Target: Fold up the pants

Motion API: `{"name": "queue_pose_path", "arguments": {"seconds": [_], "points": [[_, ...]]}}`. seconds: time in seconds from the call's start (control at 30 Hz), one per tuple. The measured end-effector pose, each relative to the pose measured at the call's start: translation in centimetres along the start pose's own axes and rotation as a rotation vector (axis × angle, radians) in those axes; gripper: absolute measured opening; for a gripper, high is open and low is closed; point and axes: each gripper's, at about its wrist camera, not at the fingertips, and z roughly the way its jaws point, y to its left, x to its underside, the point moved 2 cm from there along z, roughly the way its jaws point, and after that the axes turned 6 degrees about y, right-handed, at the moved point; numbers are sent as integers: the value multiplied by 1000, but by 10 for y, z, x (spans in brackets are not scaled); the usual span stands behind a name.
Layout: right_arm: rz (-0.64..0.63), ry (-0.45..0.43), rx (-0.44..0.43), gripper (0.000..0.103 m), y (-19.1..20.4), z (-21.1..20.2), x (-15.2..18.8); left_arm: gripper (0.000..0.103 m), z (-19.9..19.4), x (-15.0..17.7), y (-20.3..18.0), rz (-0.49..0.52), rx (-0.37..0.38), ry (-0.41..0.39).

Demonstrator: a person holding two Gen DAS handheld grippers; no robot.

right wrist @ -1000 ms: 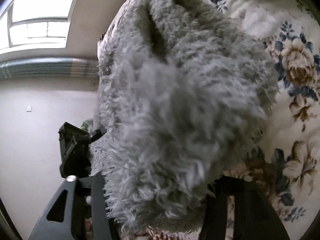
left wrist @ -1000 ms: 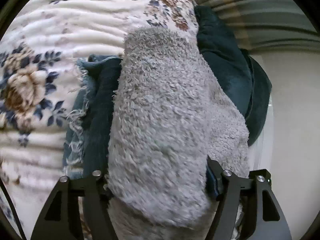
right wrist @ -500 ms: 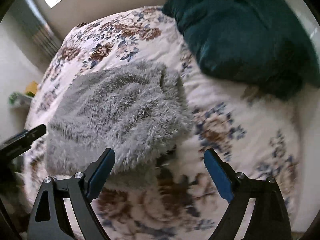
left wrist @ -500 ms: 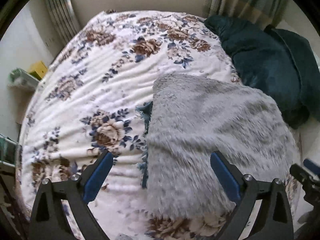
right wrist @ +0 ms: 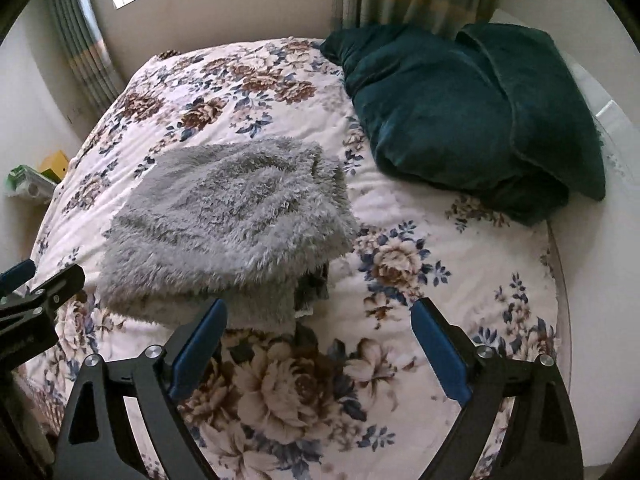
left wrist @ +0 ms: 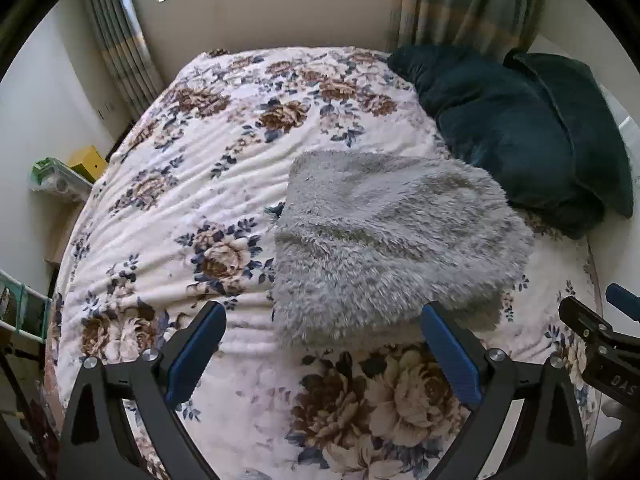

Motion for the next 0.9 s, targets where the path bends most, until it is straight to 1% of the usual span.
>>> {"name": "queue_pose_path", "arguments": {"seconds": [0.1, 0.2, 0.3, 0.4, 0.57, 0.63, 0.77, 0.9], "points": [[8, -23, -2, 95, -4, -26, 17, 100, -25, 12, -2, 10, -5, -31], [15, -53, 5, 95, -6, -56, 35, 100, -57, 29, -2, 15, 0, -69], [28, -81, 8, 95, -8, -94, 63, 100, -88, 47, 2, 15, 5, -96], [31, -116, 15, 95, -8, -129, 90, 100, -125, 73, 6, 21, 15, -125], [50, -175, 7, 95, -5, -198, 147, 100, -182, 115, 12, 43, 5, -183], [45, -204, 24, 96, -2, -225, 170, 100, -207, 136, 15, 45, 22, -211], [65, -247, 21, 96, -1, -281, 220, 100, -251, 172, 21, 48, 41, -248], [78, -289, 12, 96, 2, -335, 268, 100, -292, 208, 22, 76, 20, -292]]}}
